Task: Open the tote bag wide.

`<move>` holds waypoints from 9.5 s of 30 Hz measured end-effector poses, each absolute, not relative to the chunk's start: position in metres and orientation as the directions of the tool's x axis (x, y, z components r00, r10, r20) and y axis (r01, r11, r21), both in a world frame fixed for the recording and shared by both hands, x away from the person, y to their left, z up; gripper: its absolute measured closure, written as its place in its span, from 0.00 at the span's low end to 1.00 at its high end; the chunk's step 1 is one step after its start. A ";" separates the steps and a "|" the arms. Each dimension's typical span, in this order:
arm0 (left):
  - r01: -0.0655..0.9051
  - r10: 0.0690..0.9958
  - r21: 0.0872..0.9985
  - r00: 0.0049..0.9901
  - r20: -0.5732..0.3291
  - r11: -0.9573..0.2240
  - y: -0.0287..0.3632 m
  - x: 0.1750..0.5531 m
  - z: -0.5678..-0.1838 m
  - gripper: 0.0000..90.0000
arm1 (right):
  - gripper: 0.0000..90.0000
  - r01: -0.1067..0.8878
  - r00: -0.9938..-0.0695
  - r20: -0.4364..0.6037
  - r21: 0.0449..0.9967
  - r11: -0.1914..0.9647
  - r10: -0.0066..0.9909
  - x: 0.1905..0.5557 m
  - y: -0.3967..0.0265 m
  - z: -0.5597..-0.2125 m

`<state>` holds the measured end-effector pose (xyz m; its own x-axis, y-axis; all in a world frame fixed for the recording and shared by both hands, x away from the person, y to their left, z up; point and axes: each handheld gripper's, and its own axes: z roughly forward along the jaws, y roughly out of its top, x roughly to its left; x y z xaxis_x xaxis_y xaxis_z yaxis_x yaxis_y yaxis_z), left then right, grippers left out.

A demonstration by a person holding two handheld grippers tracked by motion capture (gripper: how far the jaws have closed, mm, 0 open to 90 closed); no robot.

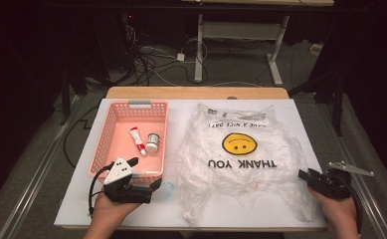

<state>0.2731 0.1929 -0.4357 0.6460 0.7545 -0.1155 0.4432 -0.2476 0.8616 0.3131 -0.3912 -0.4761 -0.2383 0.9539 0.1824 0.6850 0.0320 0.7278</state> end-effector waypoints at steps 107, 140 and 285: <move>0.449 0.751 0.873 0.639 -0.165 -0.191 0.204 0.276 -0.433 0.00 | 1.00 0.604 -0.352 0.010 0.766 0.219 0.936 0.446 -0.359 -0.468; 0.435 0.719 0.872 0.678 -0.153 -0.225 0.192 0.281 -0.437 0.00 | 0.69 0.602 -0.238 0.062 0.793 0.097 0.969 0.353 -0.392 -0.469; 0.453 0.725 0.864 0.668 -0.167 -0.218 0.205 0.263 -0.439 0.00 | 1.00 0.321 -0.749 -0.038 0.852 0.413 0.661 0.336 -0.206 -0.443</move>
<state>0.2633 0.2046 -0.4394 0.6676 0.7254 -0.1673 0.4534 -0.2180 0.8642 0.3363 -0.2062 -0.4428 -0.7494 0.6610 -0.0382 0.3208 0.4130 0.8524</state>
